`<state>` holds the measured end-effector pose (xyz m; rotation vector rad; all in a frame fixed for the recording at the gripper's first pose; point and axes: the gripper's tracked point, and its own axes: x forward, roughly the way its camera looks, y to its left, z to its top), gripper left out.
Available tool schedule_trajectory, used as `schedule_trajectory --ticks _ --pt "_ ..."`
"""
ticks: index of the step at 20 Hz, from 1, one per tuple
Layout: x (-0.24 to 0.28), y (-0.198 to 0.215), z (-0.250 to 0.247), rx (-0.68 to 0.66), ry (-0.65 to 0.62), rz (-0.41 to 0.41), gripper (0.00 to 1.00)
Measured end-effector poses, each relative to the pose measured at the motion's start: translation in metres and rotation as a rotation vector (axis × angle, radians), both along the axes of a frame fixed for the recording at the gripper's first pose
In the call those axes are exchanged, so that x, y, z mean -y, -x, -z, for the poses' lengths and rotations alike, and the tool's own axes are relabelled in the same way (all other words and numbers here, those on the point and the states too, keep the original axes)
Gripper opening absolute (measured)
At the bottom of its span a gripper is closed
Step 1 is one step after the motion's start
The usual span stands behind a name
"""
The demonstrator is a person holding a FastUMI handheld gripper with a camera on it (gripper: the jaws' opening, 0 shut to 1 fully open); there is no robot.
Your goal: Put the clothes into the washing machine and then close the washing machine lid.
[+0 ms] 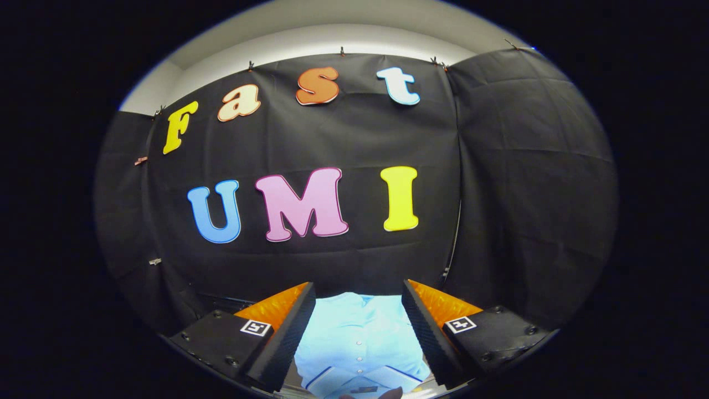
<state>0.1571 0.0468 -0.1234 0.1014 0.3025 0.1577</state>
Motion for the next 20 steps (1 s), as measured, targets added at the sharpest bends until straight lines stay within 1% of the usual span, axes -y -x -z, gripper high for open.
schedule_trajectory --ticks 4,8,10,15,20 --pt "0.001 -0.013 0.053 -0.140 0.025 -0.006 0.98" --pt "-0.003 -0.018 0.099 -0.249 0.081 -0.023 0.98" --pt "-0.006 -0.018 0.125 -0.323 0.093 -0.030 0.98" --pt "-0.009 -0.026 0.170 -0.412 0.129 -0.036 0.98" --pt "-0.012 -0.031 0.204 -0.486 0.145 -0.044 0.99"
